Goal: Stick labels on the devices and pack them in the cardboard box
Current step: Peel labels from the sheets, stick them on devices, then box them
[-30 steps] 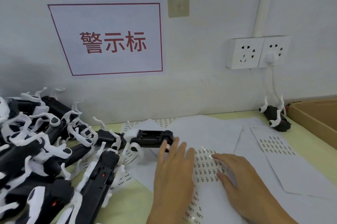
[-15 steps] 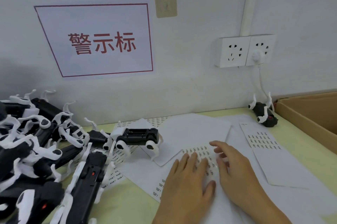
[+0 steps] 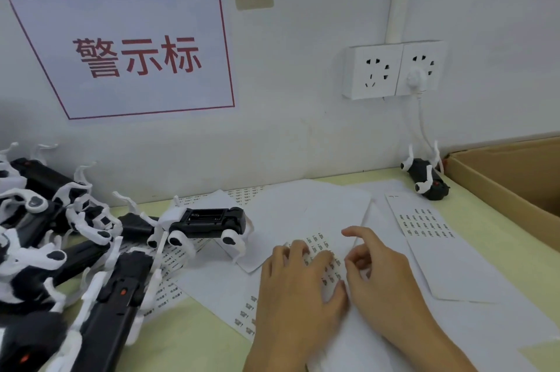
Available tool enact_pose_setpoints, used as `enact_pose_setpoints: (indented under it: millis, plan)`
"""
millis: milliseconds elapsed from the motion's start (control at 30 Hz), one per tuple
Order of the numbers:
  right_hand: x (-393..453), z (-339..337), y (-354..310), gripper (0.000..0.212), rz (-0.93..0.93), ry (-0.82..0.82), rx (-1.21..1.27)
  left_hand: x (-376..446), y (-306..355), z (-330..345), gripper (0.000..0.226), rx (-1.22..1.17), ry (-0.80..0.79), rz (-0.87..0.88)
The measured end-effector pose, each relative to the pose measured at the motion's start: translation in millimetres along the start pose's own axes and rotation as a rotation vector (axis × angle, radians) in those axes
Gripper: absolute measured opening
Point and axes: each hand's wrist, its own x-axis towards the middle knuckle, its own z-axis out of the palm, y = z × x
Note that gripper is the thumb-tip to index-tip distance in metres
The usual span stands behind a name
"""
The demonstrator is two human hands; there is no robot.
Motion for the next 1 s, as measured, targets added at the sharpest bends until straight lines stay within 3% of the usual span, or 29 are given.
enact_pose_setpoints:
  millis: [133, 633, 800, 1000]
  plan:
    - [0.3, 2.7, -1.2, 0.053, 0.004, 0.046, 0.035, 2.6, 1.0, 2.8, 0.052, -0.061, 0.064, 0.009]
    - [4.7, 1.1, -6.9, 0.044, 0.244, 0.072, 0.648, 2.7, 5.4, -2.9, 0.041, -0.421, 0.241, 0.016]
    - [5.4, 1.4, -1.2, 0.044, 0.243, 0.048, 0.743, 3.5, 6.0, -3.7, 0.021, -0.394, 0.328, 0.046]
    - [6.9, 4.3, 5.5, 0.047, 0.251, 0.054, 0.760, 5.9, 8.0, -3.2, 0.029, -0.184, 0.421, 0.196]
